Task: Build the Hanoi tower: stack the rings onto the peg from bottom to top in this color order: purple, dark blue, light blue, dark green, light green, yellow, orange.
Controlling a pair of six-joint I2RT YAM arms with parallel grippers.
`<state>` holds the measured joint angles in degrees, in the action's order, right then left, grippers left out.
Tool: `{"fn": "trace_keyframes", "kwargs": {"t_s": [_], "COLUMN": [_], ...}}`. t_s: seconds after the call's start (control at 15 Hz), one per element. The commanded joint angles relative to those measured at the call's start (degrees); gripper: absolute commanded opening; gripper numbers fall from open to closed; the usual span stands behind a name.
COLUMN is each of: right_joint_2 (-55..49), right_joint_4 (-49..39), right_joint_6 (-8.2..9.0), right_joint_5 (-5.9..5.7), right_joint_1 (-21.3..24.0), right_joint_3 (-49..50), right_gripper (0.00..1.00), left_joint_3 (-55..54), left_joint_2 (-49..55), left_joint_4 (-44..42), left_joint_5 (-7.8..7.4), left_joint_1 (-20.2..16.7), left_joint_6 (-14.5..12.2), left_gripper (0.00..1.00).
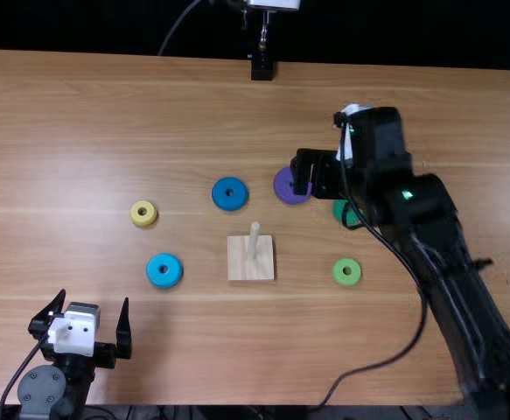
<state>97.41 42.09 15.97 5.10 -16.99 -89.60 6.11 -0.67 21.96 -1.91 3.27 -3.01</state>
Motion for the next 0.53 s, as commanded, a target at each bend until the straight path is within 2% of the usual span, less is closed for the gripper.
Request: {"fn": "trace_keyframes", "kwargs": {"t_s": [0.0, 0.07, 0.2, 0.27, 0.4, 0.47], "right_joint_2": [5.3, 9.4, 16.6, 18.7, 22.5, 24.3], "right_joint_4": [-0.4, -0.6, -0.4, -0.4, -0.5, -0.5], "right_joint_6": [-1.20, -4.89, -14.38, -15.33, -15.33, -15.23], "right_joint_5": [-0.36, -0.57, -0.99, -2.57, -7.53, -8.37], "right_joint_1": [0.1, 0.0, -0.4, -0.4, -0.4, -0.4], "right_joint_3": [-3.4, -5.1, -8.4, -9.6, -12.0, -12.8], "right_gripper": [1.00, 1.00, 1.00, 1.00, 1.00, 1.00], "left_joint_3": [-6.1, -6.1, -6.1, -6.1, -6.1, -6.1], "left_joint_2": [0.7, 0.7, 0.7, 0.7, 0.7, 0.7], "left_joint_4": [4.3, 4.3, 4.3, 4.2, 4.3, 4.3], "left_joint_5": [-0.51, -0.51, -0.51, -0.51, -0.51, -0.51], "left_joint_1": [-0.7, -0.7, -0.7, -0.7, -0.7, -0.7], "left_joint_6": [-1.0, -1.0, -1.0, -1.0, -1.0, -1.0], "left_gripper": [1.00, 1.00, 1.00, 1.00, 1.00, 1.00]}}
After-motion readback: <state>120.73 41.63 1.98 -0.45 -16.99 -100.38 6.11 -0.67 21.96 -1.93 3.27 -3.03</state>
